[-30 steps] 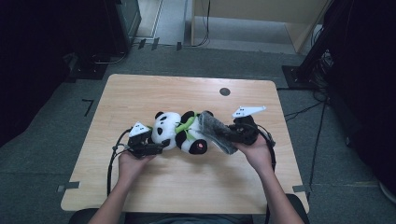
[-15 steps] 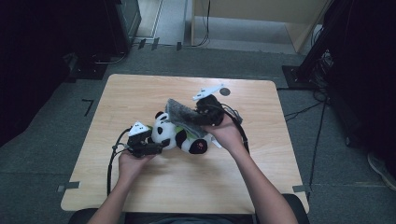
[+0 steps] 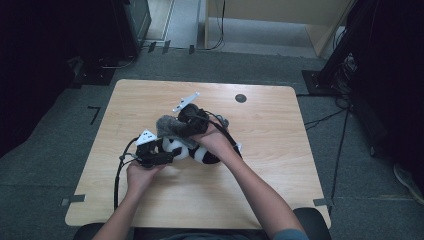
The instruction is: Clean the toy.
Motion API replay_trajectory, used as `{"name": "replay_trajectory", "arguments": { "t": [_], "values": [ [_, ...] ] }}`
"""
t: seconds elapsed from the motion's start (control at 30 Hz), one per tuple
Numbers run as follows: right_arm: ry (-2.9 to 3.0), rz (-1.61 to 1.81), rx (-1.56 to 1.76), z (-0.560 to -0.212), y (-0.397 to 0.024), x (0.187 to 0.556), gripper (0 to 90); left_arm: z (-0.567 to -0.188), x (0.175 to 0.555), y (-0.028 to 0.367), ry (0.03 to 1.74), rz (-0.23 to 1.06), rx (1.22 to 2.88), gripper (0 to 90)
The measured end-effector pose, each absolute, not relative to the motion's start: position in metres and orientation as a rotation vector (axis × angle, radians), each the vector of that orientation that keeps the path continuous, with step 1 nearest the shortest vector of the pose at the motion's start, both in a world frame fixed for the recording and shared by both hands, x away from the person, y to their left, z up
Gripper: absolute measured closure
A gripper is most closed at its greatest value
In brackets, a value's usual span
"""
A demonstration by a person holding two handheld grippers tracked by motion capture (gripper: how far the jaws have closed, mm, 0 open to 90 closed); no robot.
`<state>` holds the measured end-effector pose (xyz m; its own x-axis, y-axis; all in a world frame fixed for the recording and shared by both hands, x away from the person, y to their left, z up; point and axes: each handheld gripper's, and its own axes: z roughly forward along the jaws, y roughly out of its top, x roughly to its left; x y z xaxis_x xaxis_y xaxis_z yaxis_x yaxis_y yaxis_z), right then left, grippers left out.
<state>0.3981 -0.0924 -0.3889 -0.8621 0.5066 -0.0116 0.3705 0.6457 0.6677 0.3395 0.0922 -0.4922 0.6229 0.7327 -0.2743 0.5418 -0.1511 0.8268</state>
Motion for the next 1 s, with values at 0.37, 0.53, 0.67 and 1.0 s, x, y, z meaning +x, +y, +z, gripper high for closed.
{"name": "replay_trajectory", "arguments": {
  "t": [0.37,0.53,0.67,1.0],
  "values": [
    [2.721,0.929,0.629,-0.395,-0.072,0.385,73.7,-0.491,0.339,0.092,1.049,0.244,1.832,28.2],
    [2.739,0.965,0.663,-0.396,-0.09,0.383,74.8,-0.49,0.339,0.091,1.055,0.25,1.828,32.8],
    [2.745,0.941,0.701,-0.395,-0.114,0.378,75.2,-0.491,0.34,0.092,1.058,0.241,1.817,34.4],
    [2.705,1.03,0.818,-0.395,-0.167,0.37,75.8,-0.489,0.339,0.09,1.054,0.252,1.824,35.5]
  ]
}}
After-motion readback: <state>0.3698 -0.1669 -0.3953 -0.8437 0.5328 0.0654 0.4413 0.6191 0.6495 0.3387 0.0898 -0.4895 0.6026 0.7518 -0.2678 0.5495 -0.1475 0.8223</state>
